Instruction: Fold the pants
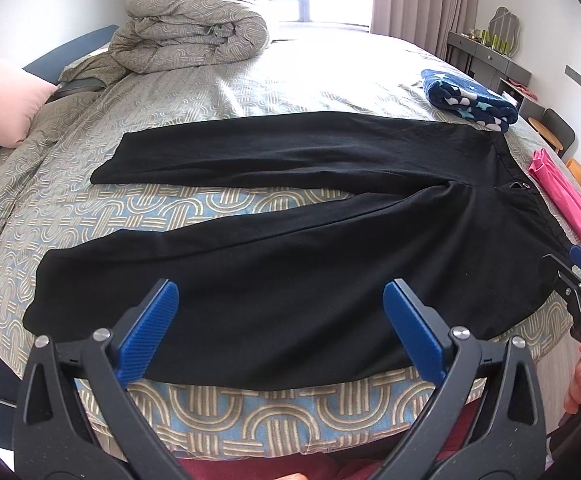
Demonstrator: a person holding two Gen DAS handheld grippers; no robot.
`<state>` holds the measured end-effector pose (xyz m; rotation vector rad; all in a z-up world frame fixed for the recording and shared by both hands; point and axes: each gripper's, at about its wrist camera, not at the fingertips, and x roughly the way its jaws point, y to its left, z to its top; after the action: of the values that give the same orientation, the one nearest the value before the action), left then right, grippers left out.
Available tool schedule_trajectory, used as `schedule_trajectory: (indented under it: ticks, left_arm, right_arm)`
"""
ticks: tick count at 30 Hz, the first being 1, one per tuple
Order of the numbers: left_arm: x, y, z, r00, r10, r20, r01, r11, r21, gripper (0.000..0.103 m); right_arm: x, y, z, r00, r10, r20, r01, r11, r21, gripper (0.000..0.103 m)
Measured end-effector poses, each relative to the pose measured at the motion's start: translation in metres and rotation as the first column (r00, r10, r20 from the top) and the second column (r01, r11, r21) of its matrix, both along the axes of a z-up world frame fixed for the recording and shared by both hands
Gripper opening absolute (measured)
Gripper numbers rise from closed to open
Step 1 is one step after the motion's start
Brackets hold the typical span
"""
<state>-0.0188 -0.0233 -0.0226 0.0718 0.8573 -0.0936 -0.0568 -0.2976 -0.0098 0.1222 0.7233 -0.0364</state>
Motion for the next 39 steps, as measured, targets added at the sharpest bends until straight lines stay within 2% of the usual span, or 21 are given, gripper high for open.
schedule_trajectory:
  ticks: [39]
  left_arm:
    - [-0.0053, 0.0046, -0.0035, 1.0, 0.018, -0.016, -0.018, 1.0, 0.001, 0.102]
  right_arm:
    - [-0.0078, -0.0041, -0.007, 1.0, -0.011, -0.015, 0.012, 1.0, 0.006, 0.103]
